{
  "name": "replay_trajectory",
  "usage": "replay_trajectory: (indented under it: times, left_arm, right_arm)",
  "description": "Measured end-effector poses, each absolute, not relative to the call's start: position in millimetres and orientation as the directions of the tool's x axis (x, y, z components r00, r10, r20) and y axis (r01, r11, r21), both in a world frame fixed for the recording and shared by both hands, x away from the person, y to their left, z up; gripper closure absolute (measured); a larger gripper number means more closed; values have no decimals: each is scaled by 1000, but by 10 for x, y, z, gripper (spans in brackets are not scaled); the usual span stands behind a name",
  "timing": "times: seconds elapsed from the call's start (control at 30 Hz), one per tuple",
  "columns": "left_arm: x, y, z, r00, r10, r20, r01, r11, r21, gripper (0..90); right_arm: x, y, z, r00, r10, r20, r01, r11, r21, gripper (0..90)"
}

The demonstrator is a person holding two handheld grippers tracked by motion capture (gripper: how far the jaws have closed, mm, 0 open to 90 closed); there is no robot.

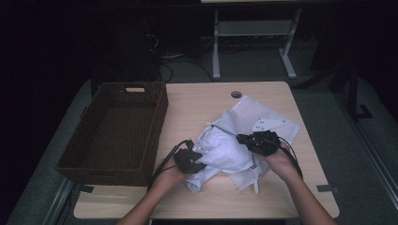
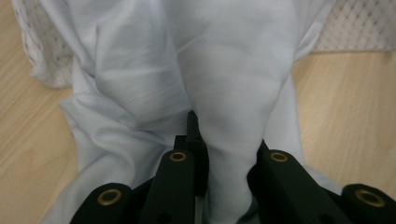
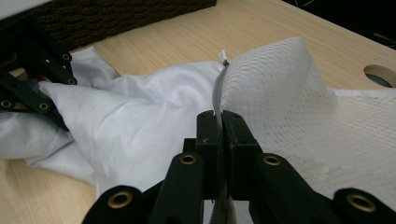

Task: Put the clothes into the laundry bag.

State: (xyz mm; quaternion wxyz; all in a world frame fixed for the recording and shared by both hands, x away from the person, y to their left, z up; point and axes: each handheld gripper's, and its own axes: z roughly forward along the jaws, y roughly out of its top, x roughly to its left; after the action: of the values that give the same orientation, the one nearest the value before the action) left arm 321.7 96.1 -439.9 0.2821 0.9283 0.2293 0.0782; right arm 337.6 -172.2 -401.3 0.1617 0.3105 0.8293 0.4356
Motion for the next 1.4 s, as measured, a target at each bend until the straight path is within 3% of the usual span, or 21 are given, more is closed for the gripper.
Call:
replay_trajectory:
  times: [0.27,0.47,0.67,0.83,0.93,1.07,1.1,1.13,1.4]
  left_arm:
    - [3151,812,-4177,885,466,6,358,-689,630,810]
    - [2982,585,-3962,901,430,50,279,-665,693,813]
    - [3078,411,-4101,901,434,-6,322,-660,679,797]
    - [3166,291,-4329,899,433,-64,363,-656,661,697]
    - [3179,298,-4378,899,428,-89,375,-651,659,544]
    - [3143,401,-4328,907,413,-87,361,-651,668,400]
    - [3143,401,-4328,907,413,-87,361,-651,668,375]
    - [3128,474,-4284,909,405,-96,358,-643,677,365]
    - [3176,765,-4083,898,431,-92,361,-601,713,335]
  right_arm:
    - [3323,-1617,-3891,-774,633,-4,338,419,843,850]
    - [3314,-1616,-3835,-775,633,-8,323,407,854,850]
    - [3269,-1608,-3848,-782,623,3,332,413,848,850]
    - [3289,-1642,-3926,-775,632,-7,346,435,831,849]
    - [3328,-1722,-3995,-762,647,1,371,435,821,824]
    - [3322,-1823,-3983,-751,660,9,379,420,825,675]
    - [3322,-1823,-3983,-751,660,9,379,420,825,675]
    - [3300,-1904,-3966,-744,667,20,388,409,826,597]
    - [3084,-2365,-4000,-687,726,23,430,381,819,547]
